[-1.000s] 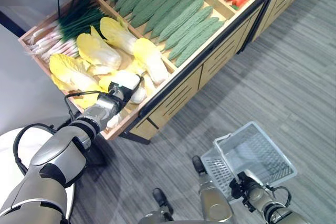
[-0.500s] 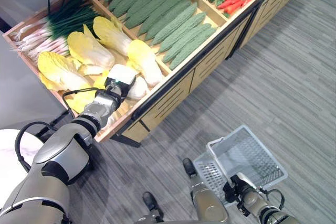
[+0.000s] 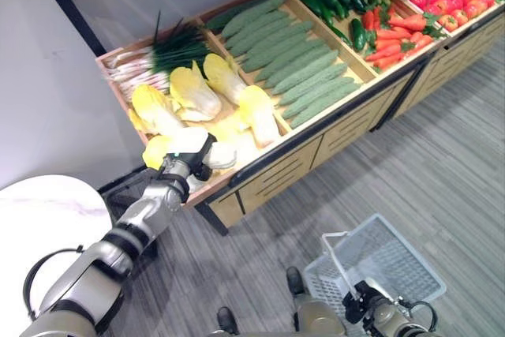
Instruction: Get the vegetables into the basket
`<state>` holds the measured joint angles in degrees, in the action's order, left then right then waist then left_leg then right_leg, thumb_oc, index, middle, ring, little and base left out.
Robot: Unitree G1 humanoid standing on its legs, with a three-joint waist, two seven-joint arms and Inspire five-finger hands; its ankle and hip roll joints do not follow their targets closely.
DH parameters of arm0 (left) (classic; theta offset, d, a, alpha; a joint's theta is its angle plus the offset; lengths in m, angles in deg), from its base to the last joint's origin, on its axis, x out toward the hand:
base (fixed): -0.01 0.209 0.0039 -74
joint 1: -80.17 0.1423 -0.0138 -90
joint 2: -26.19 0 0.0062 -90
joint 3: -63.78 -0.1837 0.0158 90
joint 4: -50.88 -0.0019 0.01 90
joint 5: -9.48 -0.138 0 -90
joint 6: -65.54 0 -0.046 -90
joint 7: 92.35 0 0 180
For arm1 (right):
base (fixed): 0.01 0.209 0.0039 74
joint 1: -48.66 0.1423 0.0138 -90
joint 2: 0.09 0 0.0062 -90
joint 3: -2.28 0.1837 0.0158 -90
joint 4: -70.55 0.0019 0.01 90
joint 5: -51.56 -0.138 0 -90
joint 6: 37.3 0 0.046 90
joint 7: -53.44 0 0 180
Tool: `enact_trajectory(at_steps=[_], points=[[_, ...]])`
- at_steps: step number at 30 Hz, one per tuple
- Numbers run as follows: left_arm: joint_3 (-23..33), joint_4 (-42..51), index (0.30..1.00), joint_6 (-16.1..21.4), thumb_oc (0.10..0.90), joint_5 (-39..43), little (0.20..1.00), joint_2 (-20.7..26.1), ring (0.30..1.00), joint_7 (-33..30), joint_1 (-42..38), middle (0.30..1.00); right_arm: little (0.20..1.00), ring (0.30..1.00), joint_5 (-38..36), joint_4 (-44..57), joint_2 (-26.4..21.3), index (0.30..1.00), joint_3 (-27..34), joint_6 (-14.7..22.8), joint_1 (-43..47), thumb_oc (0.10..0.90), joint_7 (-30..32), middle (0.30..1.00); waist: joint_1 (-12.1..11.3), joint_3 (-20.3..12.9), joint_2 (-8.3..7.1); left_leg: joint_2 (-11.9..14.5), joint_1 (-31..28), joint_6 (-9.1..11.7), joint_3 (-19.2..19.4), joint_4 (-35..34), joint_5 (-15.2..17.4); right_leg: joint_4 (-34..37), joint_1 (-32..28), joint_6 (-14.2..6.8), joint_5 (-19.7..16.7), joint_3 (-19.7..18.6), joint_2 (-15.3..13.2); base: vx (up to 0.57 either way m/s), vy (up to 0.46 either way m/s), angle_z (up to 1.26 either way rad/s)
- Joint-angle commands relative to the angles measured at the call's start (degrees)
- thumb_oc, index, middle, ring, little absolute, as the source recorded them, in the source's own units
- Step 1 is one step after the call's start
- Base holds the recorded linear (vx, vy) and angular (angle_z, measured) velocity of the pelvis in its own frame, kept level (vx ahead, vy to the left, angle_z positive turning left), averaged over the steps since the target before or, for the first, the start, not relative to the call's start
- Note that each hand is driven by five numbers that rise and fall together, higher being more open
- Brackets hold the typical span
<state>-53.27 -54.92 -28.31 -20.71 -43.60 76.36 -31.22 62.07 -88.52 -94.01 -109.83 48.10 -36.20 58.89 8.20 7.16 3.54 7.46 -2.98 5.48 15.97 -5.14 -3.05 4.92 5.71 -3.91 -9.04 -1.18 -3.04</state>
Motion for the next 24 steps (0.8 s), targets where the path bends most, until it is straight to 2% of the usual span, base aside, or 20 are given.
enact_trajectory(at_steps=[1, 2, 3, 5, 9, 16, 24], points=[[11.01, 7.74, 0.300, 1.57, 0.400, 2.12, 0.300, 5.54, 0.300, -2.04, 3.88, 0.300, 0.300, 0.300, 0.45, -0.12, 2.61, 0.300, 1.62, 0.31, -0.51, 0.400, -0.44, 0.300, -1.95, -3.77, -5.22, -0.49, -2.70, 2.34, -3.44, 0.14, 2.31, -0.97, -0.60, -6.77, 0.51, 0.91, -5.77, 0.01, 0.009, 0.26], [11.43, 8.24, 0.300, 1.46, 0.400, 2.07, 0.300, 5.62, 0.300, -1.81, 4.45, 0.300, 0.300, 0.300, 0.47, -0.09, 2.58, 0.300, 1.44, 0.30, -0.59, 0.400, -0.45, 0.300, -1.77, -3.82, -5.22, -0.51, -2.80, 2.32, -3.45, 0.14, 2.33, -0.96, -0.71, -6.79, 0.54, 0.92, -5.79, 0.00, 0.025, 0.31], [14.67, 12.35, 0.300, 2.17, 0.400, 3.14, 0.300, 4.71, 0.300, -1.55, 8.39, 0.300, 0.300, 0.300, 0.75, -0.74, 2.94, 0.300, 2.19, 0.01, -1.24, 0.400, -0.88, 0.300, -2.33, -4.37, -5.54, -0.77, -3.52, 1.98, -4.09, 0.14, 2.72, -0.97, -1.79, -6.66, 0.87, 1.22, -6.01, 0.01, 0.026, 0.31], [17.68, 16.42, 0.300, 2.46, 0.400, 3.35, 0.300, 4.63, 0.300, -0.96, 11.50, 0.300, 0.300, 0.300, 0.70, -0.87, 3.23, 0.300, 2.93, -0.16, -1.50, 0.400, -1.13, 0.300, -2.93, -4.64, -5.90, -0.73, -3.91, 1.81, -4.41, 0.14, 2.72, -1.17, -2.52, -6.64, 1.14, 1.88, -6.10, -0.02, 0.020, 0.17], [20.32, 19.42, 0.300, 3.03, 0.400, 4.92, 0.300, 3.08, 0.300, -0.62, 14.37, 0.300, 0.300, 0.300, 0.25, -0.96, 4.07, 0.300, 3.17, -0.17, -2.12, 0.400, -1.60, 0.300, -3.66, -5.52, -6.75, -0.67, -4.42, 1.80, -4.75, 0.14, 2.85, -1.65, -3.75, -6.72, 1.62, 3.30, -6.16, -0.02, 0.002, 0.23], [22.82, 22.75, 0.300, 3.54, 0.400, 5.99, 0.300, 2.75, 0.300, -1.42, 16.15, 0.300, 0.300, 0.300, 0.48, -1.17, 4.86, 0.300, 2.21, 0.06, -1.97, 0.400, -1.84, 0.300, -4.16, -5.78, -6.40, -0.84, -4.99, 1.50, -4.69, 0.14, 3.13, -1.28, -4.32, -6.79, 1.63, 3.06, -6.11, 0.00, 0.007, 0.04], [26.91, 29.43, 0.300, 5.78, 0.400, 11.03, 0.300, -0.58, 0.300, -2.02, 22.01, 0.300, 0.300, 0.300, 0.06, -0.90, 5.41, 0.300, 2.49, 0.75, -2.74, 0.400, -1.63, 0.300, -4.95, -5.48, -5.99, -1.19, -5.38, 1.13, -5.15, 0.14, 3.24, -1.14, -4.81, -6.83, 1.80, 3.34, -6.63, 0.00, 0.005, -0.01]])
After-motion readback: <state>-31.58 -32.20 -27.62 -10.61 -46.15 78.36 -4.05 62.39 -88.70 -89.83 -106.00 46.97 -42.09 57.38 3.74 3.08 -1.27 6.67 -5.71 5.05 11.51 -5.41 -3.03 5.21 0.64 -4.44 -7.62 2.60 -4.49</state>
